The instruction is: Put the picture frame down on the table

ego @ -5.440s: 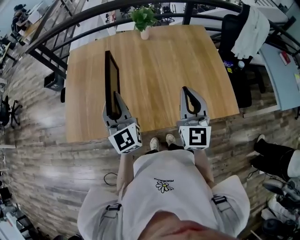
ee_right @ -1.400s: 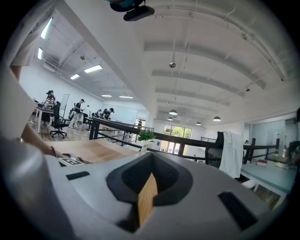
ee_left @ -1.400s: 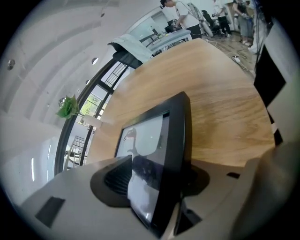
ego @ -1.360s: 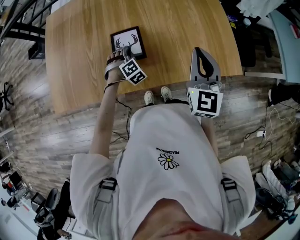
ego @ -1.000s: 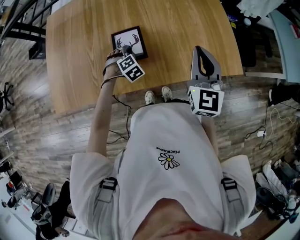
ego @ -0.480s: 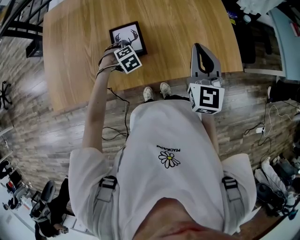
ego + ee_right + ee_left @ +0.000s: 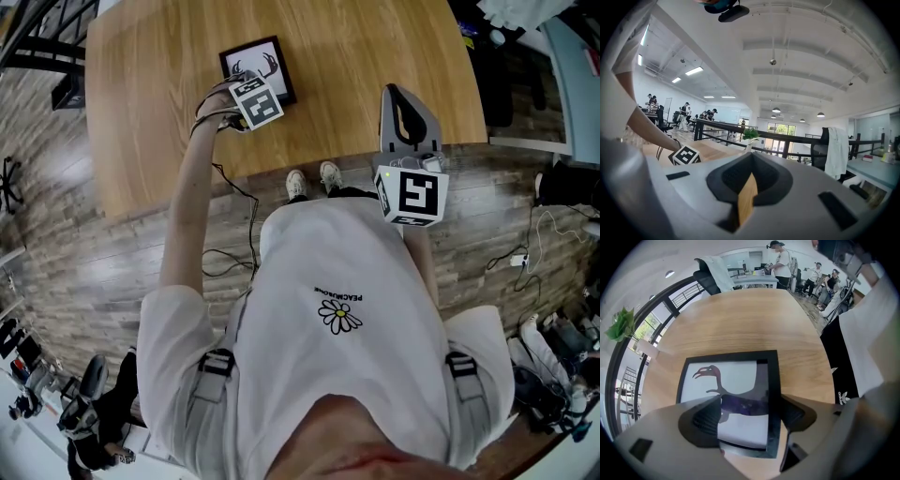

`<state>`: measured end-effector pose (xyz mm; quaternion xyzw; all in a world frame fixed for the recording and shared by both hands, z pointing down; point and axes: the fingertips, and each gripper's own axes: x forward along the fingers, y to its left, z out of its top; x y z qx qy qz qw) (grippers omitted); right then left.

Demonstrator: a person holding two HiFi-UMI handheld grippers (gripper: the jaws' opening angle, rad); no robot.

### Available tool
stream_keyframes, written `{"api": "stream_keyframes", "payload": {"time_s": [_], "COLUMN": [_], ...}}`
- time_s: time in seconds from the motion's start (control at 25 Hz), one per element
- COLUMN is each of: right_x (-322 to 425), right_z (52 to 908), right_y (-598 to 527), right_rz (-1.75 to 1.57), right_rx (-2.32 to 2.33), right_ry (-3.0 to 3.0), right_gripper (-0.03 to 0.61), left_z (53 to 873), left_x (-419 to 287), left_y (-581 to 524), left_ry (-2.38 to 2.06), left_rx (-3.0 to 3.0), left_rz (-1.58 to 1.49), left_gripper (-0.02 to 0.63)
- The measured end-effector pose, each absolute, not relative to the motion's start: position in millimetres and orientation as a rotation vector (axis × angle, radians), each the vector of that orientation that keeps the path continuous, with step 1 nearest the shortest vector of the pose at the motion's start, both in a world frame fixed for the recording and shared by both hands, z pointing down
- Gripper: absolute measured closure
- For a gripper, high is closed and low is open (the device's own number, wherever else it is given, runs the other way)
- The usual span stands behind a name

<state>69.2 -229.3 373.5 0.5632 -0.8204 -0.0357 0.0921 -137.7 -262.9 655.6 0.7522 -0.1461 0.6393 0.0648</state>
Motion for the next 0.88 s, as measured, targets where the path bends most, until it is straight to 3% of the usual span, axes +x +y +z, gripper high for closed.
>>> {"api": "stream_keyframes", "payload": {"time_s": [0.72,0.88], "right_x": [59.2,59.2], "right_z": [391.9,394.7], "right_y": [-231.2,-230.4], "right_rz": [-0.042,-0.039], "right_rx": [1.567,1.565], "right_ry": [-2.446,-2.436], "right_gripper": [0.568,0.568], "left_z": [658.0,659.6], "left_x": [-138.3,-142.8], "left_y": [-263.7,-268.8], "left_ry": [-0.351,-0.372], "left_rx": [2.29,2.232], "left_rz": [1.848,1.624], "left_gripper": [0.233,0.236]}}
